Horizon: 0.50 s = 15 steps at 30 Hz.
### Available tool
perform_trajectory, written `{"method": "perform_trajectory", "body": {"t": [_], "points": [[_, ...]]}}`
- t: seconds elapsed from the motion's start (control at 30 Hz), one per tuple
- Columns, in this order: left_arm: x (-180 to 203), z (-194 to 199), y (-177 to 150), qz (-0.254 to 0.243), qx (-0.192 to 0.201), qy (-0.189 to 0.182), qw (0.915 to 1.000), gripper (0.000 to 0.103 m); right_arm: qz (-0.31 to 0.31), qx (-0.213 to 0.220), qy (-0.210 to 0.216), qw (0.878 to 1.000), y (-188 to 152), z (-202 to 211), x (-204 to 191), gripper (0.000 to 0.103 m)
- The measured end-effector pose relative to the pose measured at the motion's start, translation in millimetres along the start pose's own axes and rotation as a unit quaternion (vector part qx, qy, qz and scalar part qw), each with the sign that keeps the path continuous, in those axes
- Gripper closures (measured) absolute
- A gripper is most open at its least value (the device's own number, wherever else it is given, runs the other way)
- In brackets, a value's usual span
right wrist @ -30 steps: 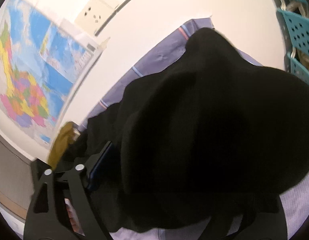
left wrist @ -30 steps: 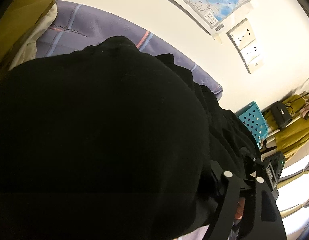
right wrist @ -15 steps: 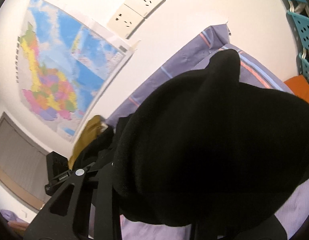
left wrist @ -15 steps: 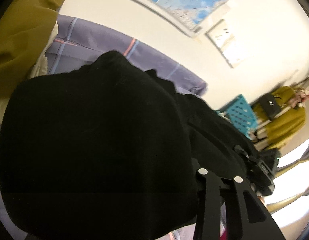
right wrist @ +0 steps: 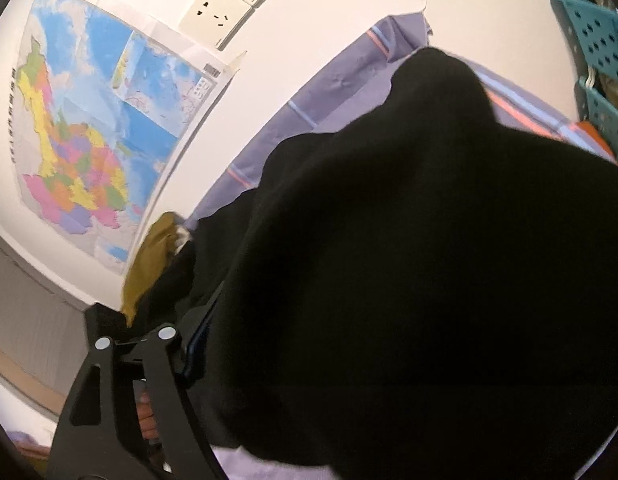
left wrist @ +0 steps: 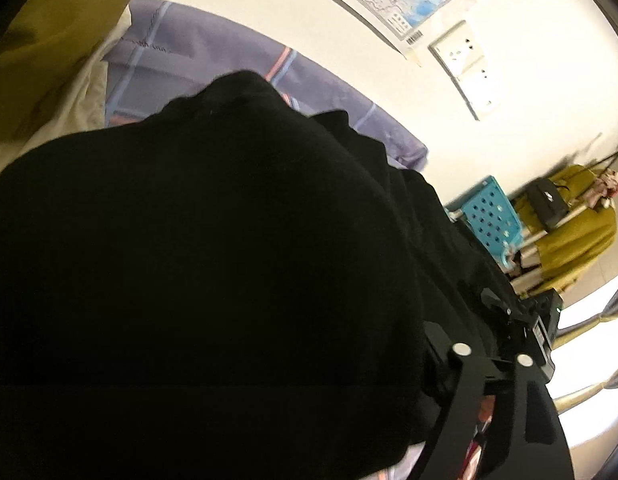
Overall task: Fold large clothes
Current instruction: 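Grasp the folded black shirt bundle with both grippers and lift it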
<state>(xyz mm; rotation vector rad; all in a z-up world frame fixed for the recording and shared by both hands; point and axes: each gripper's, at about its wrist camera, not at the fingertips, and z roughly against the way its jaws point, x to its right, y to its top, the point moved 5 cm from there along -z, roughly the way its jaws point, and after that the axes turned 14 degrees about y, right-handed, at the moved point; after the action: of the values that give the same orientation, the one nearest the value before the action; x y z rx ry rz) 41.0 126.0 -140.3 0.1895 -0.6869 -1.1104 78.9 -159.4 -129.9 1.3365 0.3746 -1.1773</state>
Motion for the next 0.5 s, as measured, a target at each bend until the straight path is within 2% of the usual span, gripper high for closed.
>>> {"method": "perform_trajectory", "body": {"t": [0.1,0.17,0.23,0.33,0.4,0.5], "points": [[9.8,-8.5,8.5,-0.004,0.011,0.027,0.9996,0.019,0.003,0.012,-0.004,1.0,4.4,-9.0,-1.9,0.024],[11.8,-11.4,10.9,-0.01,0.014,0.04,0.999,0.02,0.004,0.013,-0.011,1.0,6.4,-11.0,-0.5,0.03],[12.3,-12.9,11.3,-0.014,0.018,0.054,0.9983,0.026,0.006,0.01,-0.02,1.0,6.2,-12.1,1.8,0.044],[7.0,-9.1,10.1,-0.015,0.019,0.063,0.9977,0.032,0.006,0.006,-0.019,1.0,4.5,-9.5,4.7,0.05],[6.0,-8.6,11.3,-0.014,0.019,0.065,0.9976,0.033,0.007,0.008,-0.019,1.0,4.2,-8.1,6.6,0.05],[3.6,-8.3,12.1,-0.019,0.018,0.071,0.9971,0.034,0.003,0.011,-0.014,1.0,4.8,-8.0,5.7,0.043]]}}
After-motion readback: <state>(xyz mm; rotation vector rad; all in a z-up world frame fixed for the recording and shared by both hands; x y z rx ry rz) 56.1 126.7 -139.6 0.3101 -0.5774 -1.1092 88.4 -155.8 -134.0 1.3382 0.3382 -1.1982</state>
